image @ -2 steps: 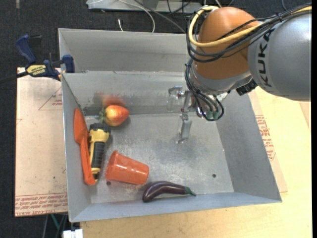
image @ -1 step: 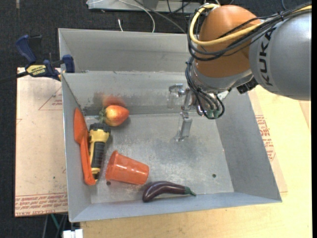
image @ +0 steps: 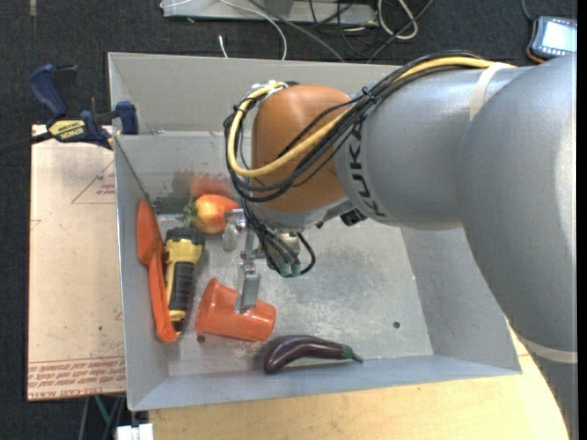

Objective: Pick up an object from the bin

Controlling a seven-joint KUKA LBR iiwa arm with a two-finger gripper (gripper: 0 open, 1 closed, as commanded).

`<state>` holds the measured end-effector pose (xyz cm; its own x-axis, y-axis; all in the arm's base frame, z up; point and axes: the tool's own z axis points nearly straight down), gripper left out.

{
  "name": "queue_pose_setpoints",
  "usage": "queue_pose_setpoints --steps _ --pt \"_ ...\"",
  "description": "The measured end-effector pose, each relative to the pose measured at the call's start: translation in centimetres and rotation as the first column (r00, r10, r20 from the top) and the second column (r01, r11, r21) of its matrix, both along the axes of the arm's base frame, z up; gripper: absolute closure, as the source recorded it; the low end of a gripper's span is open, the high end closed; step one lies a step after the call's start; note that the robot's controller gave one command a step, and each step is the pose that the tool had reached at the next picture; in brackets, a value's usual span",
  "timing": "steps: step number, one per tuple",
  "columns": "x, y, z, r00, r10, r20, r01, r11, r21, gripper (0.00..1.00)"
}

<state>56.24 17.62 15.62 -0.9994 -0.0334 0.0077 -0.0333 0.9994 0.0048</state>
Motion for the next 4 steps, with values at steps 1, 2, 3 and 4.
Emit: queue_pose_setpoints --steps 1,2,3,4 --pt "4.3 -12.6 0.4 0.981 0.193 0.018 -0.193 0.981 -0.006 0.0" --pt "-4.1 -0.7 -5.4 0.999 0.043 -0.003 -0.043 0.999 0.003 0.0" --pt "-2.3 1.3 -8.7 0.996 0.083 0.019 -0.083 0.996 -0.01 0.0" --pt "-5.0 2.3 -8.6 0.954 0.3 0.003 -0.3 0.954 -0.021 1.0"
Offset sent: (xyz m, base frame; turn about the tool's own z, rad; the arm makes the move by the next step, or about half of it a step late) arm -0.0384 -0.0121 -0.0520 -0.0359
